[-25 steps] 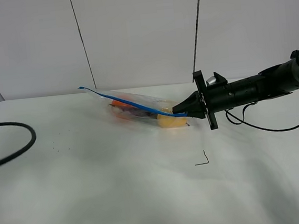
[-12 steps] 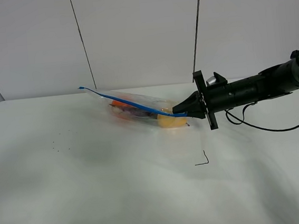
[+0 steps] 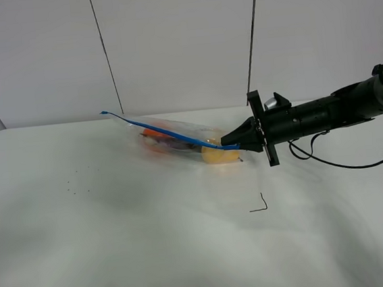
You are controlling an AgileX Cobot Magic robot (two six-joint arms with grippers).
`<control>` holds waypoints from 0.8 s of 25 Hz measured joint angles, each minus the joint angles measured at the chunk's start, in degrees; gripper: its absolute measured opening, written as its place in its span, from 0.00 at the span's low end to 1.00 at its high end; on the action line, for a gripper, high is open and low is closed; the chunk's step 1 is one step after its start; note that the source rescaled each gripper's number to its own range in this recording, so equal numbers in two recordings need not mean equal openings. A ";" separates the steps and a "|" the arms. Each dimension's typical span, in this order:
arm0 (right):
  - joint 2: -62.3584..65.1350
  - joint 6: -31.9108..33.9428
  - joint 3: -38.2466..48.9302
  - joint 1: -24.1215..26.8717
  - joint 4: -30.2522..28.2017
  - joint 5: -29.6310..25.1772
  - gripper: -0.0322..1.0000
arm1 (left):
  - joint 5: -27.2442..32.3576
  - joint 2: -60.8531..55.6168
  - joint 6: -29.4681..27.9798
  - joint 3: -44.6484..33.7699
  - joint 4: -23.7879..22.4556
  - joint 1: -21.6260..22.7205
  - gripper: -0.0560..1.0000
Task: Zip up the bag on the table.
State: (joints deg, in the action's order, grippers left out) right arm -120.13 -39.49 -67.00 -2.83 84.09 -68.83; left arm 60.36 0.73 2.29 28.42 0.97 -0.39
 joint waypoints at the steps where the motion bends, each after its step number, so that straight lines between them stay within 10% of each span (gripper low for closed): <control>1: 0.00 0.20 0.00 0.00 0.00 0.00 0.04 | 0.00 -0.73 -0.04 0.00 0.00 0.00 1.00; 6: 0.00 2.32 0.00 0.00 -1.37 -0.07 0.16 | 0.00 -0.87 -0.86 0.00 -0.34 0.00 1.00; 12: 0.00 4.29 0.00 0.00 -4.60 -0.07 0.88 | 0.00 -0.87 -1.07 0.00 -0.59 0.00 1.00; 20: 1.20 17.84 -9.44 0.00 -32.71 -0.38 1.00 | 0.00 -0.87 -1.26 0.00 -0.63 0.00 1.00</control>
State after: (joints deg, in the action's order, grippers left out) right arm -118.92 -21.65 -76.44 -2.83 51.37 -69.21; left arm 60.36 -0.14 1.03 28.42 0.35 -0.39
